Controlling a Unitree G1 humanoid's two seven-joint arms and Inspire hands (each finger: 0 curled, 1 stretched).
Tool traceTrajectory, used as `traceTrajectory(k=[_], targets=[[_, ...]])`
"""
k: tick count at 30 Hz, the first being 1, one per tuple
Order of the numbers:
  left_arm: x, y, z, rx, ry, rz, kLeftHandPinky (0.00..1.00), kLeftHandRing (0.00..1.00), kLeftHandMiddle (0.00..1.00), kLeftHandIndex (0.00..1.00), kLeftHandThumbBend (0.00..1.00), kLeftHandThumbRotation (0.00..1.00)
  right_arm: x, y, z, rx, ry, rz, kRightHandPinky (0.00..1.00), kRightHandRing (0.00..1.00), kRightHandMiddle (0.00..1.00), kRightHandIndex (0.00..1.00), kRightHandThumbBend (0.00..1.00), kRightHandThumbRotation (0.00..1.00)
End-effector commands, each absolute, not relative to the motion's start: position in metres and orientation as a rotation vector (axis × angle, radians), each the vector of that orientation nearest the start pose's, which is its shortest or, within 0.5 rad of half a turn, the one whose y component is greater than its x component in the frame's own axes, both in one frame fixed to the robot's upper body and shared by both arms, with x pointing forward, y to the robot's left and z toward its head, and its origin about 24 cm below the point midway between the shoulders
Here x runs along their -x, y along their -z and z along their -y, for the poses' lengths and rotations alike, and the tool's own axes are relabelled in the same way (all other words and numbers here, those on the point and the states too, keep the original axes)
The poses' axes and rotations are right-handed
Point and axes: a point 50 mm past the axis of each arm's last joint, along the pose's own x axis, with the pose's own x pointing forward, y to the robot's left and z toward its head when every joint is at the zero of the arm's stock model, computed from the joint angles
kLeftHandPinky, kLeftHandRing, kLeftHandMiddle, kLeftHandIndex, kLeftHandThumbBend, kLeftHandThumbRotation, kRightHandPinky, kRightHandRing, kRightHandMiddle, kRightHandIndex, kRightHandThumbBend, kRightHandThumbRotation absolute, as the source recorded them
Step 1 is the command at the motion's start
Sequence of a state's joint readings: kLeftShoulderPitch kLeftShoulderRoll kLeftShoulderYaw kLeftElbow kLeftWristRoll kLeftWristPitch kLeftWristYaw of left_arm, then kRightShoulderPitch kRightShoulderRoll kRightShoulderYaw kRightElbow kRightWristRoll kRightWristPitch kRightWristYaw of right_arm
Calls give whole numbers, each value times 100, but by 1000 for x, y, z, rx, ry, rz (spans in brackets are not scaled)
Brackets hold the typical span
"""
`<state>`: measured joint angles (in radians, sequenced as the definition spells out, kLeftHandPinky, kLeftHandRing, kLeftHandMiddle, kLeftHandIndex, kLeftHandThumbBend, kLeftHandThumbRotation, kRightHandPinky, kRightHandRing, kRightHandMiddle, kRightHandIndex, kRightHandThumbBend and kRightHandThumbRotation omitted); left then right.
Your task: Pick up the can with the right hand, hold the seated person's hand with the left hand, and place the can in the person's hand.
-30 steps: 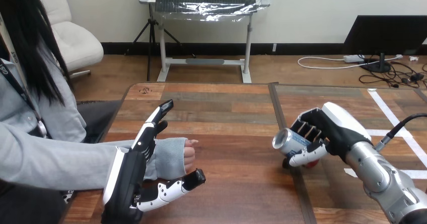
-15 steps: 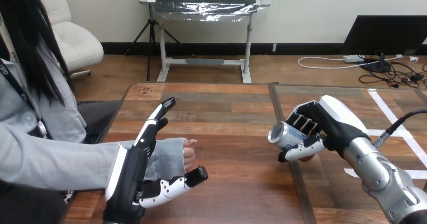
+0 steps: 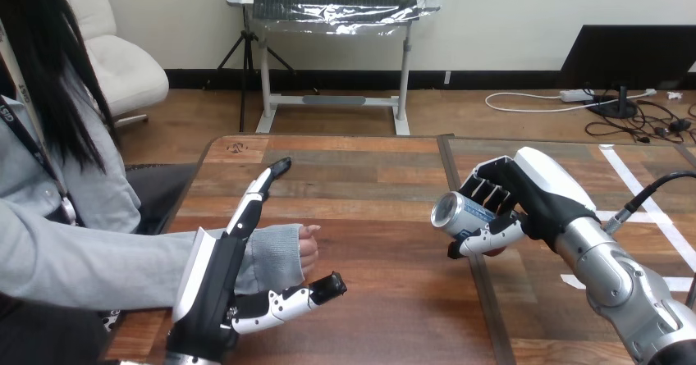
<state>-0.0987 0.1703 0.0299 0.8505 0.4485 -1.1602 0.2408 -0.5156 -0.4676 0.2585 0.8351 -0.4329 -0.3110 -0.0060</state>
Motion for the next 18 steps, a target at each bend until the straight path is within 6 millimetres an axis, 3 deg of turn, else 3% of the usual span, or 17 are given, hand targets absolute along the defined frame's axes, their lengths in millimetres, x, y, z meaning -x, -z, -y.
traceTrajectory(k=[1,18], targets=[[-231,-6,-177,-463,120,493,94,97,94,93,100,46,-344,-62,209,987,-231,49,47,48,50,48,85,0],[-244,-21,-192,-791,101,474,96,100,98,97,100,44,-345,-59,205,988,-255,39,42,45,50,48,85,0]])
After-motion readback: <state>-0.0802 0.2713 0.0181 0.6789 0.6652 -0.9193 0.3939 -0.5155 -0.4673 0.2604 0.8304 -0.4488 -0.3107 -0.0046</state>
